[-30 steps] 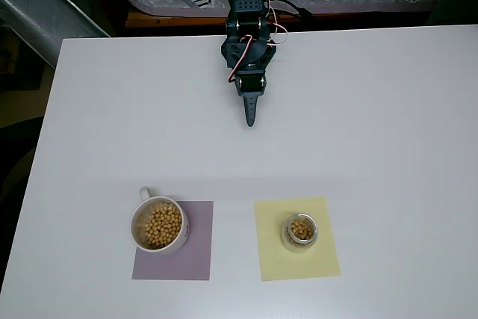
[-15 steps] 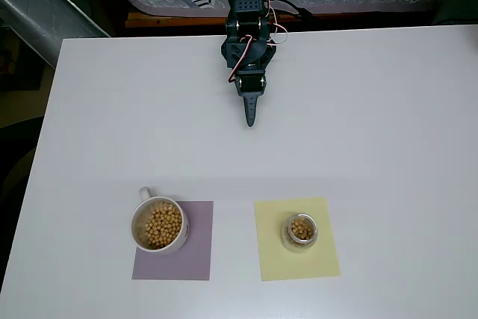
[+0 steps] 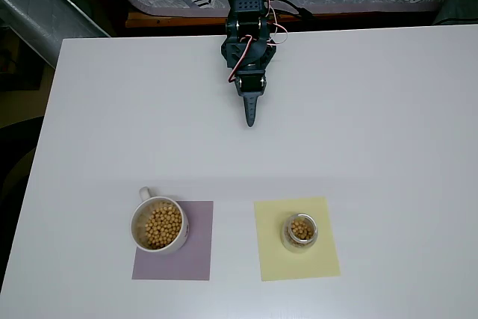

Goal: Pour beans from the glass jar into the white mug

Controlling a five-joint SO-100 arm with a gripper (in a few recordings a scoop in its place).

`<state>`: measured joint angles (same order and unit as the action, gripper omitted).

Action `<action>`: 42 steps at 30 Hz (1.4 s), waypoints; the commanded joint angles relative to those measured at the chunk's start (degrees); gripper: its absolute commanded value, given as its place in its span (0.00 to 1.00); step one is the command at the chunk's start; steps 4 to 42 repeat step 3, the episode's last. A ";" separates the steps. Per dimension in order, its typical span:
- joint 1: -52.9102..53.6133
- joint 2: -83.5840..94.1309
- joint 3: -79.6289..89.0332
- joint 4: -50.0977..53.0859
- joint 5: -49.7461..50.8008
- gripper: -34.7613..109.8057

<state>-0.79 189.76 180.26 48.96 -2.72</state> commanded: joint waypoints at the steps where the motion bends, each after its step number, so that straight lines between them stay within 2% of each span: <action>1: -0.62 2.11 0.70 0.62 -0.35 0.24; 42: -0.62 2.11 0.70 0.62 -0.35 0.24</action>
